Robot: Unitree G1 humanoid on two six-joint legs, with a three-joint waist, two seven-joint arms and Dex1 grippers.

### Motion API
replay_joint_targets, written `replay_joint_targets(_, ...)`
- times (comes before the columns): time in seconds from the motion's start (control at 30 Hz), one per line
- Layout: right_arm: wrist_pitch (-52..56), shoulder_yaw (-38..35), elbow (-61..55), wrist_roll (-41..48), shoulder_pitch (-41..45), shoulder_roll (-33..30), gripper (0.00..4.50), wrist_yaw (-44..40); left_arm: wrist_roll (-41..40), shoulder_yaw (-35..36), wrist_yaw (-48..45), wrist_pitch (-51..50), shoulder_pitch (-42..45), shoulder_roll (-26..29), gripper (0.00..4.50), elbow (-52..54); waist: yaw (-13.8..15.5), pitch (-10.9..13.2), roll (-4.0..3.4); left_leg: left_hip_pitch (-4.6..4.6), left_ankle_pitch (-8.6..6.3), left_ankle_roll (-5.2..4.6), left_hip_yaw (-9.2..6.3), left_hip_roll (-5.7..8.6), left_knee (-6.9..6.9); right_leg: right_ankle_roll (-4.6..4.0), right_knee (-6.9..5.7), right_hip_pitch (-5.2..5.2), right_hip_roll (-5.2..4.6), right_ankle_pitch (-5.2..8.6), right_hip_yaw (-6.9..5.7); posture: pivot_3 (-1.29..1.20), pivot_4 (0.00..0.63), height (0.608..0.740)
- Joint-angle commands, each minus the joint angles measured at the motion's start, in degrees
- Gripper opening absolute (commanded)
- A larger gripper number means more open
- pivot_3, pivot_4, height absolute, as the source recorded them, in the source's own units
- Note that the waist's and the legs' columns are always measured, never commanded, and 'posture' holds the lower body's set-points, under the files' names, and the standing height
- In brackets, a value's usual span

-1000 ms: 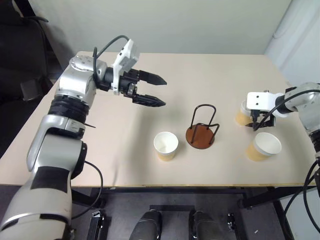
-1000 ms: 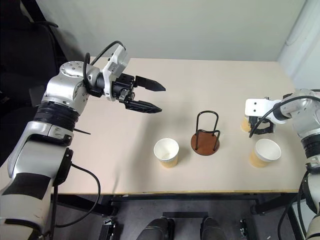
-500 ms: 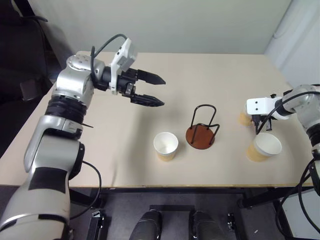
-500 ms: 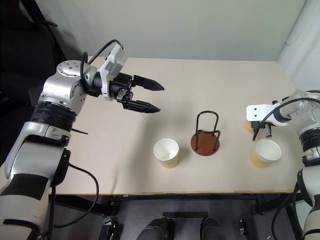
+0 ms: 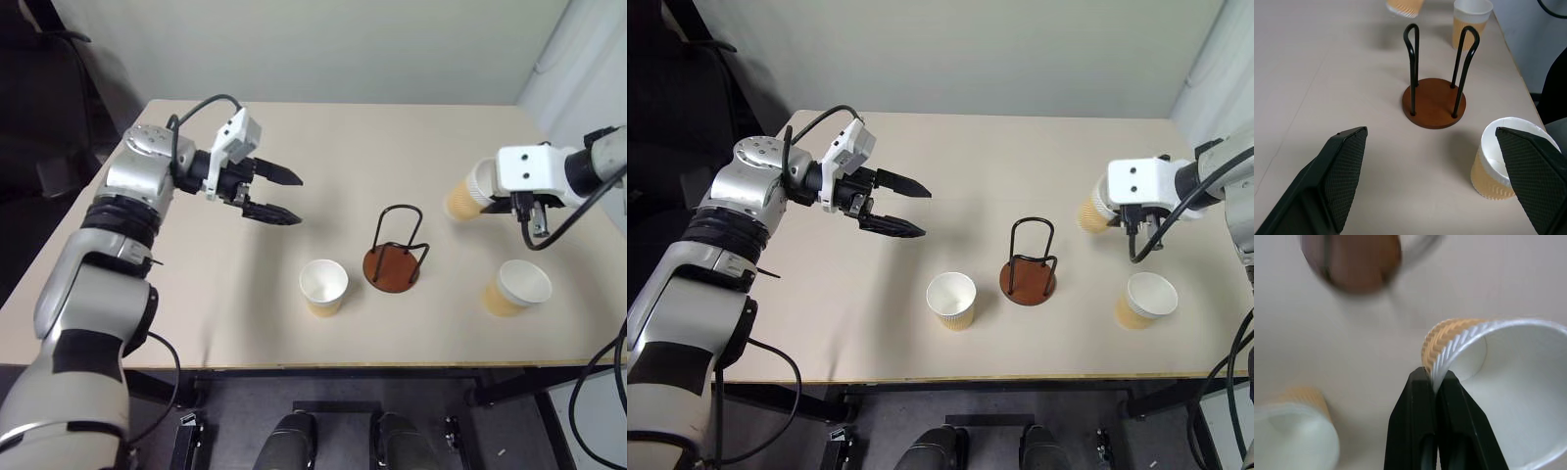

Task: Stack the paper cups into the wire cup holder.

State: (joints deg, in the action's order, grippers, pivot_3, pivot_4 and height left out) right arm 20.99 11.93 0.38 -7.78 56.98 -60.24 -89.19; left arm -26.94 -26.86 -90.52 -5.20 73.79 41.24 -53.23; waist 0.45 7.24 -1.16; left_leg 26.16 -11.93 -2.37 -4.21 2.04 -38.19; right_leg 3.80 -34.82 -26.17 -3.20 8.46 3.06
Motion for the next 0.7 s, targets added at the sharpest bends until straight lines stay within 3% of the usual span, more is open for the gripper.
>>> replay_joint_targets(0.03, 8.2, -2.8, -7.6, 4.0, 2.2, -1.1, 0.03, -1.1, 0.1, 0.4, -2.0, 1.5, 2.4, -0.5, 4.50, -1.0, 0.1, 0.0, 0.00, 0.00, 0.00, 0.00, 0.00, 0.00, -0.01, 0.00, 0.00, 0.01, 0.00, 0.00, 0.00, 0.00, 0.150, 0.740)
replay_joint_targets(0.37, 19.8, -1.1, -18.6, 11.2, 2.8, -1.2, 0.03, -0.5, 0.1, 0.2, -2.0, 2.3, 3.4, -2.2, 4.50, -2.8, 0.1, 0.0, 0.01, -0.01, 0.04, 0.01, 0.01, 0.05, -0.05, 0.12, -0.09, -0.02, -0.01, 0.31, 0.03, 0.00, 0.150, 0.740)
replay_joint_targets(0.7, 14.9, 1.5, -18.5, 10.4, -1.1, -0.9, 0.03, 2.8, -0.5, 1.4, -2.0, 1.7, 3.4, -1.9, 4.50, -2.5, 0.2, 0.0, 0.01, -0.02, 0.06, 0.02, 0.02, 0.05, -0.08, 0.17, -0.12, -0.01, -0.02, 0.33, 0.04, 0.00, 0.150, 0.740)
